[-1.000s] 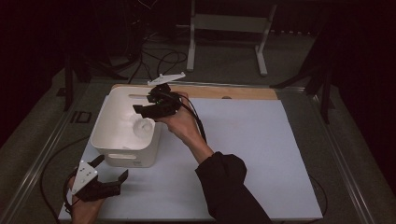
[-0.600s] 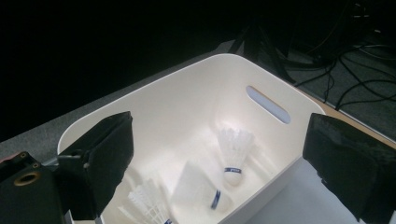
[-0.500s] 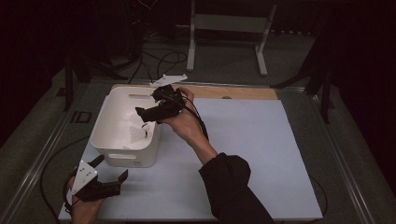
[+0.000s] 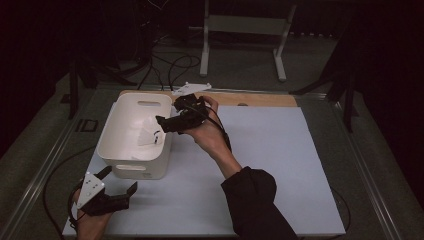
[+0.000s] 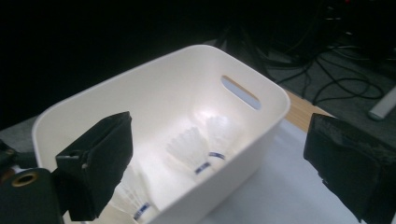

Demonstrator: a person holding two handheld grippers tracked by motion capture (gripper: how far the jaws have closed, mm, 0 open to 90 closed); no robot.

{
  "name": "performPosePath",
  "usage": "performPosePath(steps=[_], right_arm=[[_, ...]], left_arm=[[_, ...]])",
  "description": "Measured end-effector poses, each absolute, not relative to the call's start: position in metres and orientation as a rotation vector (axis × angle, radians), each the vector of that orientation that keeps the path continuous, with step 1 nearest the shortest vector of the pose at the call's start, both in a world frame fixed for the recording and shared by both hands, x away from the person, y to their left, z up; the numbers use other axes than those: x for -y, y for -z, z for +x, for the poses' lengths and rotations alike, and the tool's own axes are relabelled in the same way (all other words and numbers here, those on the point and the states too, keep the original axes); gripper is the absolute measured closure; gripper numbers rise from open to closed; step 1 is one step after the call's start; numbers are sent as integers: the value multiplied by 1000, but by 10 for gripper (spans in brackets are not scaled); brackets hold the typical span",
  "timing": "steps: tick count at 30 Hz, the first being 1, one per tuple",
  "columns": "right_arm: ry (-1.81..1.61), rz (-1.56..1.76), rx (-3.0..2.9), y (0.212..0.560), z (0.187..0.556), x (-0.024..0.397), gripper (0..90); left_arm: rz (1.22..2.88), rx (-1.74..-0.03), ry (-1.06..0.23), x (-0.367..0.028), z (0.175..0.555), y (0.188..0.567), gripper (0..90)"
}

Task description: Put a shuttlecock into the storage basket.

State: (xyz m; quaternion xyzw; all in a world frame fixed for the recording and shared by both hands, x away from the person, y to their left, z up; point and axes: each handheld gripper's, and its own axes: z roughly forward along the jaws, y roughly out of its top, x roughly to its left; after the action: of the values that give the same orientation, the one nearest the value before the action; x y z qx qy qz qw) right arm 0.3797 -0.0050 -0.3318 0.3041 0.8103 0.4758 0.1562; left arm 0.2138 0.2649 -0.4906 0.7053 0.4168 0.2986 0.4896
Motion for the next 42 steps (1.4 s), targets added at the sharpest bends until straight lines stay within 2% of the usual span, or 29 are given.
performPosePath(steps=[42], right_arm=[[-1349, 959, -2206, 351, 366, 65, 73]], left_arm=[[1715, -1016, -725, -264, 214, 491, 10]])
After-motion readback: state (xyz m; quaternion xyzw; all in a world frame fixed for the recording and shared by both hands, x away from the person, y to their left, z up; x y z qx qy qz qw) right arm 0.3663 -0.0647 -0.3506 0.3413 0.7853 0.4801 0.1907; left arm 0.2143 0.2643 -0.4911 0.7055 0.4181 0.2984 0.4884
